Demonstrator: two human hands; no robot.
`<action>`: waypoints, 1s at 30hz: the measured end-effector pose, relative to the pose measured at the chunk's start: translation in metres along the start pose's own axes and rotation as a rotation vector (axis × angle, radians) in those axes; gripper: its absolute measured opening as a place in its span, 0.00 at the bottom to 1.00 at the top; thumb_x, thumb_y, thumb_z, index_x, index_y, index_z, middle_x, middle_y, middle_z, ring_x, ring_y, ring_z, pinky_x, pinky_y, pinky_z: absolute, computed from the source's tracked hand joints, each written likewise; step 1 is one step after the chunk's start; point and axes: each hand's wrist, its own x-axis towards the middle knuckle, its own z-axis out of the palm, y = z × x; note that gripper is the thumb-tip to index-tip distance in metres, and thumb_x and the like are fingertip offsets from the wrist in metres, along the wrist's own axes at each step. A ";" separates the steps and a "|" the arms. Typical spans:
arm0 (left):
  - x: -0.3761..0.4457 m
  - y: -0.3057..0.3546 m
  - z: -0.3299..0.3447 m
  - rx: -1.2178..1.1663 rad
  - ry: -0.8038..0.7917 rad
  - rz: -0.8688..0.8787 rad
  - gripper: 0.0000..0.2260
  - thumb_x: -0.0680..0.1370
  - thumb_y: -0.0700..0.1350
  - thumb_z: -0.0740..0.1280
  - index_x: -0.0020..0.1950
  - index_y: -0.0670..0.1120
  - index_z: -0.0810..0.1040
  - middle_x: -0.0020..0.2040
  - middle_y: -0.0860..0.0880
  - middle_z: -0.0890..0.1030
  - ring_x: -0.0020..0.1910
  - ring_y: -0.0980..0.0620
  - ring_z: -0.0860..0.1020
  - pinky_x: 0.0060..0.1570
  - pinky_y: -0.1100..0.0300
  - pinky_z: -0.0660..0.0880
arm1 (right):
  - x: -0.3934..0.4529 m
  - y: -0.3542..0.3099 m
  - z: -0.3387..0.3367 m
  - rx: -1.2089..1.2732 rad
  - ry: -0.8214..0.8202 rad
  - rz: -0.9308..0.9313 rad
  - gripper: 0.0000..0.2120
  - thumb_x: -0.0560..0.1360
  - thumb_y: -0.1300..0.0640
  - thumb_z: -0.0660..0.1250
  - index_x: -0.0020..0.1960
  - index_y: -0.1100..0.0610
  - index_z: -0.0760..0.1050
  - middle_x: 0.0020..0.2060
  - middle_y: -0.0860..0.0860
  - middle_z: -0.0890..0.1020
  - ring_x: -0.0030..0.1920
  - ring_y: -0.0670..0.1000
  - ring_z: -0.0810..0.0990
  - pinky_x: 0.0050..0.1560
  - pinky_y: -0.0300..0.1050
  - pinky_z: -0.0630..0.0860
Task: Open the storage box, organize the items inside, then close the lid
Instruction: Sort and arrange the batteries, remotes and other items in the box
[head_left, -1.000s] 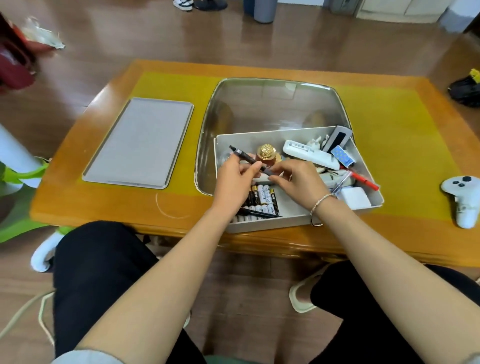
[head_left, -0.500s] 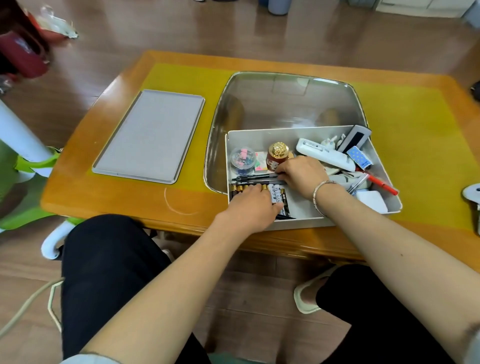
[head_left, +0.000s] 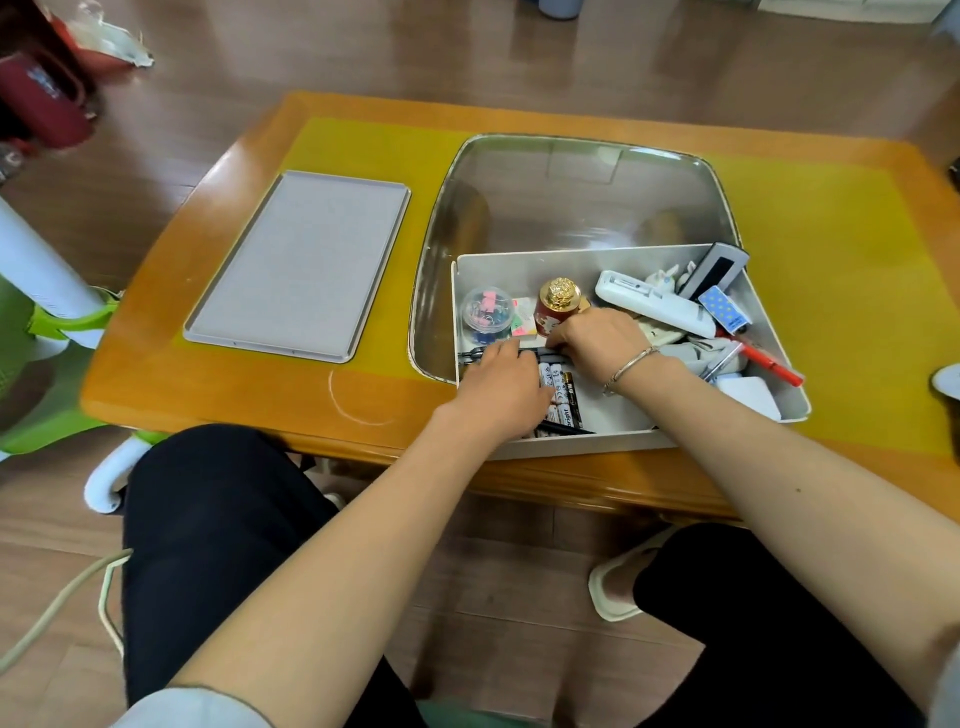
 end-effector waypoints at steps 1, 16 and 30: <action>0.003 -0.001 0.000 0.012 -0.002 0.001 0.26 0.82 0.53 0.58 0.75 0.41 0.60 0.78 0.43 0.54 0.77 0.43 0.52 0.73 0.44 0.56 | -0.001 0.001 -0.001 0.008 -0.011 -0.005 0.11 0.77 0.56 0.63 0.57 0.48 0.79 0.49 0.55 0.79 0.47 0.58 0.79 0.40 0.45 0.73; 0.012 -0.003 0.010 0.163 0.014 -0.017 0.27 0.81 0.54 0.57 0.76 0.44 0.57 0.77 0.43 0.56 0.75 0.42 0.54 0.71 0.43 0.55 | -0.054 0.053 -0.042 0.229 0.087 0.134 0.09 0.74 0.57 0.66 0.52 0.51 0.82 0.53 0.53 0.81 0.53 0.58 0.78 0.52 0.52 0.75; 0.010 -0.003 0.012 0.185 0.024 -0.005 0.26 0.81 0.54 0.58 0.76 0.45 0.58 0.77 0.43 0.56 0.76 0.41 0.53 0.72 0.42 0.55 | -0.102 0.089 -0.033 -0.050 0.005 0.336 0.14 0.70 0.60 0.68 0.51 0.45 0.80 0.52 0.51 0.75 0.56 0.56 0.72 0.46 0.45 0.61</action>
